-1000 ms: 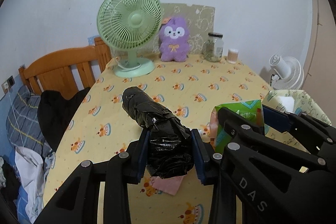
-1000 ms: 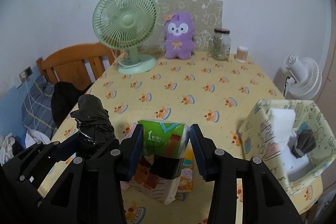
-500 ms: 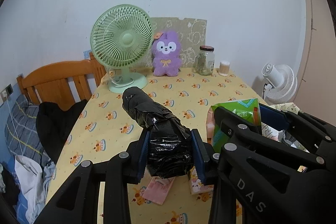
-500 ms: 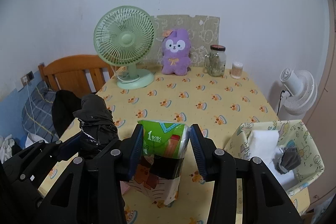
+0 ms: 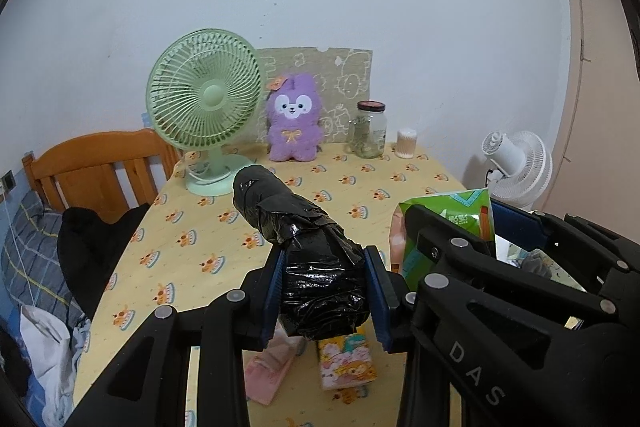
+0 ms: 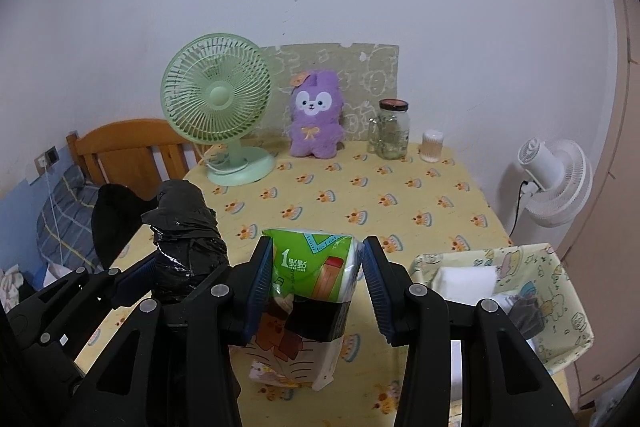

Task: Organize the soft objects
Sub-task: 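Lift the tissue pack and umbrella and carry them toward the patterned box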

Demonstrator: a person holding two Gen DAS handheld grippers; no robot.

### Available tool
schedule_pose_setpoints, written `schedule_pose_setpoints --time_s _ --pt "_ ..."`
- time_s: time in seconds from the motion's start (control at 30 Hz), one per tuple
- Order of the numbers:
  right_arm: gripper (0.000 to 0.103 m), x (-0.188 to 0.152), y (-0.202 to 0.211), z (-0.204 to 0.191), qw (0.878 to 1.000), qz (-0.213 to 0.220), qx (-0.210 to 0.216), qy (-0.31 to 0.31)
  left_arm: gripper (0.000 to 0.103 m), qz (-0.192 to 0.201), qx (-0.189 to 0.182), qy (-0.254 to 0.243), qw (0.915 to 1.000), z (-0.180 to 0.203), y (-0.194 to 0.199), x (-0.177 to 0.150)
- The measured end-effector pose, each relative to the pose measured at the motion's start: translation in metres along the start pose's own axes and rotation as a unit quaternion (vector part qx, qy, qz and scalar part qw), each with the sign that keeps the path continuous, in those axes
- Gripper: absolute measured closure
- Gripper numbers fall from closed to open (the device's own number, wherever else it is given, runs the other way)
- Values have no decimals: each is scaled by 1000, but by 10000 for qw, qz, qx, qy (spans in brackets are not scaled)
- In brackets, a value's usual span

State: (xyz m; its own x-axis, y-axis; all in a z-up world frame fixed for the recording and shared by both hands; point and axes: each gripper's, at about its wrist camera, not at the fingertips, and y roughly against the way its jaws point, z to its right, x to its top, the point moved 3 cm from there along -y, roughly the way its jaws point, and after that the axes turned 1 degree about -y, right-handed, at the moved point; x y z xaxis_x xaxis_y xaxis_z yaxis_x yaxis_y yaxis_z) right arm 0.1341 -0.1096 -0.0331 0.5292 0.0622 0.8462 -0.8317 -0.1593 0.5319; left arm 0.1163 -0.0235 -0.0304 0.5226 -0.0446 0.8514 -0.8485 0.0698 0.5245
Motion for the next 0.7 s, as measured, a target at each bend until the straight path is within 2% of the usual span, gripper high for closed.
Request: schedule_pose_setpoints --time_s 0.7 --pt "55 6 10 66 9995 135 -223 -181 64 104 -326 -238 9991 62 -13 15"
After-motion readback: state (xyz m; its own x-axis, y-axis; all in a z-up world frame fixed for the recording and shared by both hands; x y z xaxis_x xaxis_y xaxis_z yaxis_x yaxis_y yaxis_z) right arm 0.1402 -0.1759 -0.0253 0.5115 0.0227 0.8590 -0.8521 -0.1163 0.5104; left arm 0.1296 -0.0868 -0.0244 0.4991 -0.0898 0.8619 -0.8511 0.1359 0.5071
